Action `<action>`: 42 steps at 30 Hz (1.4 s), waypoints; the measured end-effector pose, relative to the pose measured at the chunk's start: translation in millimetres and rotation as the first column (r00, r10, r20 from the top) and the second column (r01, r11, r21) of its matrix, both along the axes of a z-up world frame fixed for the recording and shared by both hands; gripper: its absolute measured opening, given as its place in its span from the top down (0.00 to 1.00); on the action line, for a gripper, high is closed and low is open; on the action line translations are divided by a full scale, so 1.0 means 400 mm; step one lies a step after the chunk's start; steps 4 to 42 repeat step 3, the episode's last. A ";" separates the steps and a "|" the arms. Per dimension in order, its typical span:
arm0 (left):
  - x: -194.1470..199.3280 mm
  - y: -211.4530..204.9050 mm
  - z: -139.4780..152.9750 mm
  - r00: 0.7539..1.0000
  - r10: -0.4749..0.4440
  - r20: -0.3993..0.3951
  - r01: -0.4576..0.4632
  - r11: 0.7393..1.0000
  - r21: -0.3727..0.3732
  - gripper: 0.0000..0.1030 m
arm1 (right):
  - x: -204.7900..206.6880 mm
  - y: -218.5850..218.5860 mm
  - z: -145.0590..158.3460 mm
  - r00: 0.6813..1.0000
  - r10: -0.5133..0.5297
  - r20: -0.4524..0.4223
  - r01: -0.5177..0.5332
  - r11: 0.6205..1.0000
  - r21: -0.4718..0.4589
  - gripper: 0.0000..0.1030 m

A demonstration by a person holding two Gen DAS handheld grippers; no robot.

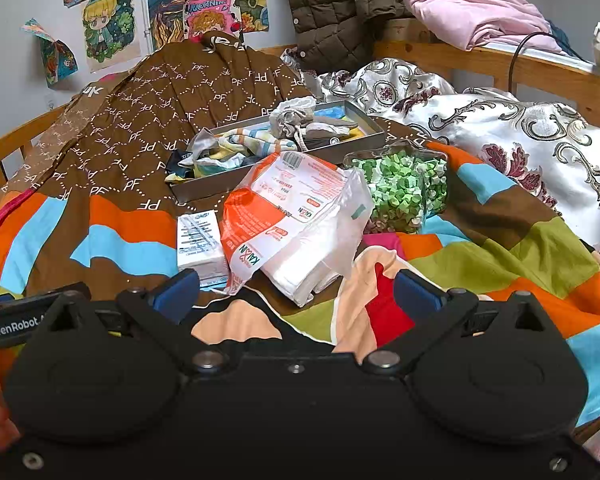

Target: Organize soft objects

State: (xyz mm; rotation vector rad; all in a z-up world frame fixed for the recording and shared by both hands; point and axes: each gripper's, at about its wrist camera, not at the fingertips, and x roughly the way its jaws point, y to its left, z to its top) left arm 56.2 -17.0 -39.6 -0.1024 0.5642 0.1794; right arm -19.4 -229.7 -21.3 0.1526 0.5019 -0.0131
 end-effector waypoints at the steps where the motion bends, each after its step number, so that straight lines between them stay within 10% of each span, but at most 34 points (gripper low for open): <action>1: -0.001 0.000 0.000 1.000 -0.002 0.000 0.002 1.000 0.000 0.01 | 0.000 0.000 0.000 1.000 0.000 0.000 0.000 1.000 0.000 0.00; 42: -0.001 -0.002 0.001 1.000 -0.011 0.000 0.011 1.000 -0.002 0.01 | 0.000 0.000 0.000 1.000 0.000 0.000 0.000 1.000 0.000 0.01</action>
